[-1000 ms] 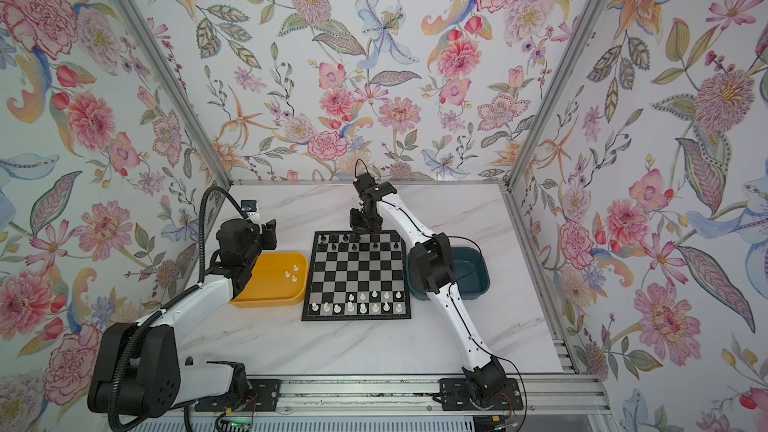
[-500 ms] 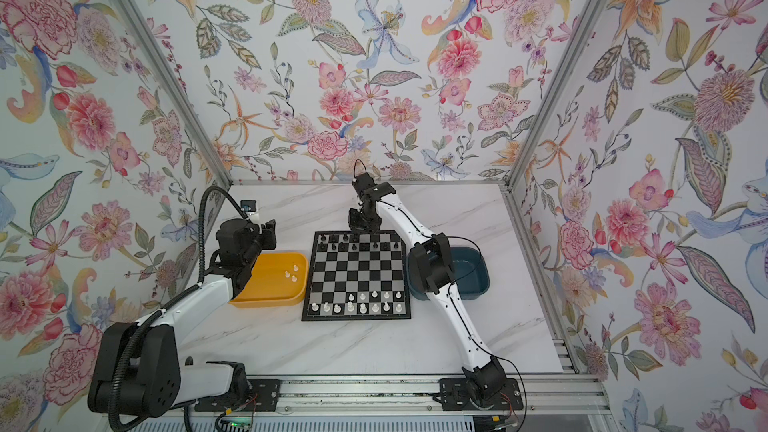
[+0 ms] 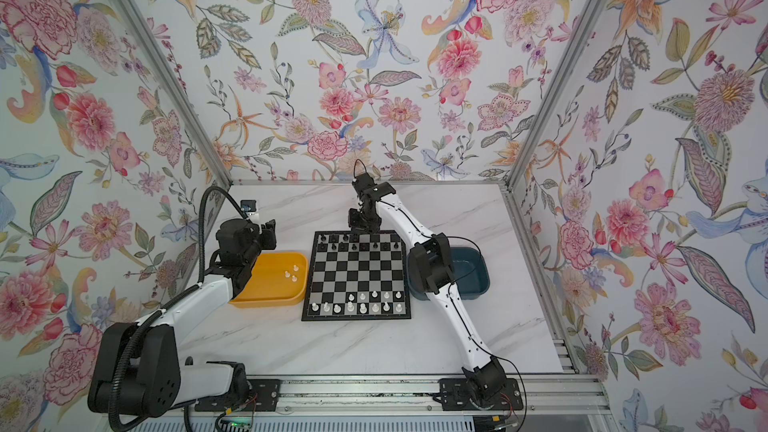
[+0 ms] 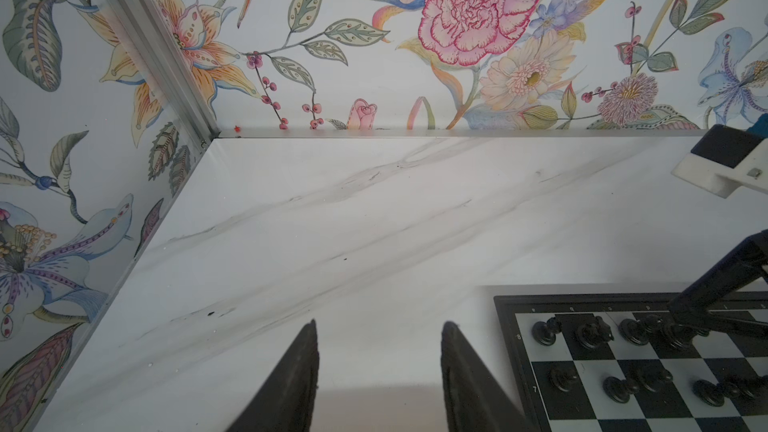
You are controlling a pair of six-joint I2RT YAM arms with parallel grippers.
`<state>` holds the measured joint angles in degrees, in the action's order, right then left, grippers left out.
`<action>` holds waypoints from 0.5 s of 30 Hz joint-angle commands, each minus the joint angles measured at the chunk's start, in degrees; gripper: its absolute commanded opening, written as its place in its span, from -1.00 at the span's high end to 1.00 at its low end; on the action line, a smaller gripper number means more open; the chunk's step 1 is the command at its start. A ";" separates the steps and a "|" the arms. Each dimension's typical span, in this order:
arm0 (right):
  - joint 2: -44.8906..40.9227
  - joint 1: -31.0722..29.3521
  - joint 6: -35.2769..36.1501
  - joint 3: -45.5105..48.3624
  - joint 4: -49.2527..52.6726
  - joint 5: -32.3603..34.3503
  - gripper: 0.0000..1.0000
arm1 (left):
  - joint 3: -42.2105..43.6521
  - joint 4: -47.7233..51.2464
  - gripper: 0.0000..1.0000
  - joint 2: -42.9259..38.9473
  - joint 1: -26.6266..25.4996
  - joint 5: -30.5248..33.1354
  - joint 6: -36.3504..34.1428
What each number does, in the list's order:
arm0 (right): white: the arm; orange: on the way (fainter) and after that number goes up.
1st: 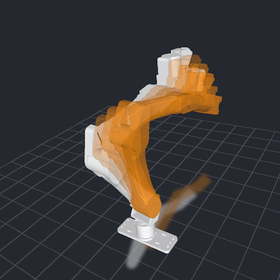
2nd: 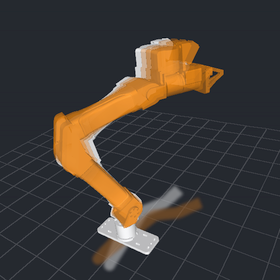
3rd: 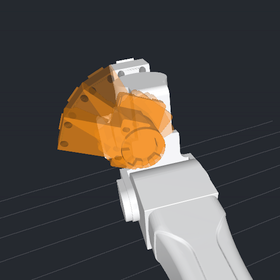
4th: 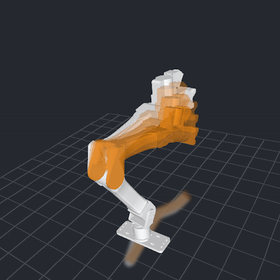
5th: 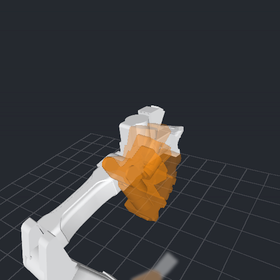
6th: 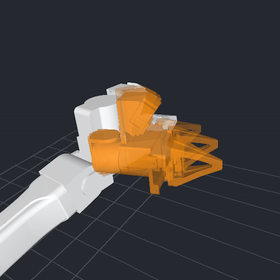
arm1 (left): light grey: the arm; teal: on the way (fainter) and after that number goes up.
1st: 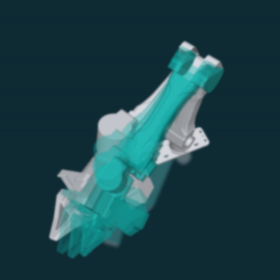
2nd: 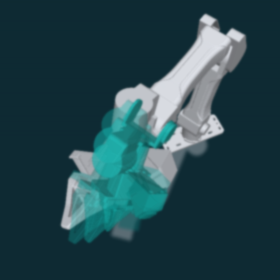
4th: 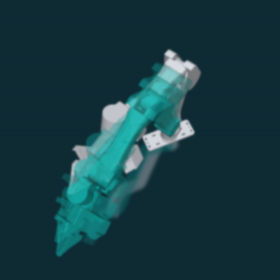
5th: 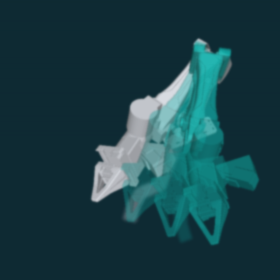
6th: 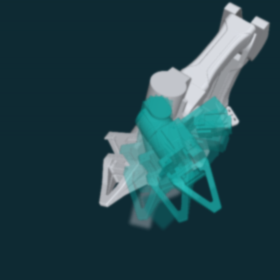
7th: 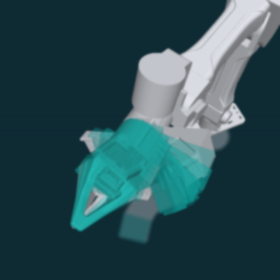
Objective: Set up the chess pieces on the board
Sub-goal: 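Open the right gripper to release the black piece on the square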
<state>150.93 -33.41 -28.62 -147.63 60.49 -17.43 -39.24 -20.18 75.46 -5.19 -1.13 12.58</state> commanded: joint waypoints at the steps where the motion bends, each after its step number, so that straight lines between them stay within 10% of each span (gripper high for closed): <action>1: 0.13 -0.52 -0.56 -0.24 -0.57 -0.28 0.51 | -0.49 0.41 0.02 0.65 0.77 -0.15 -0.50; 15: -1.68 -0.52 -0.29 -0.02 -0.89 0.59 0.43 | -0.59 0.32 0.03 0.65 0.80 -0.52 -0.41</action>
<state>150.93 -33.41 -28.80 -147.63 60.12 -17.39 -39.24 -20.18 75.55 -5.13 -1.15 12.60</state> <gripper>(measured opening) 0.283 0.488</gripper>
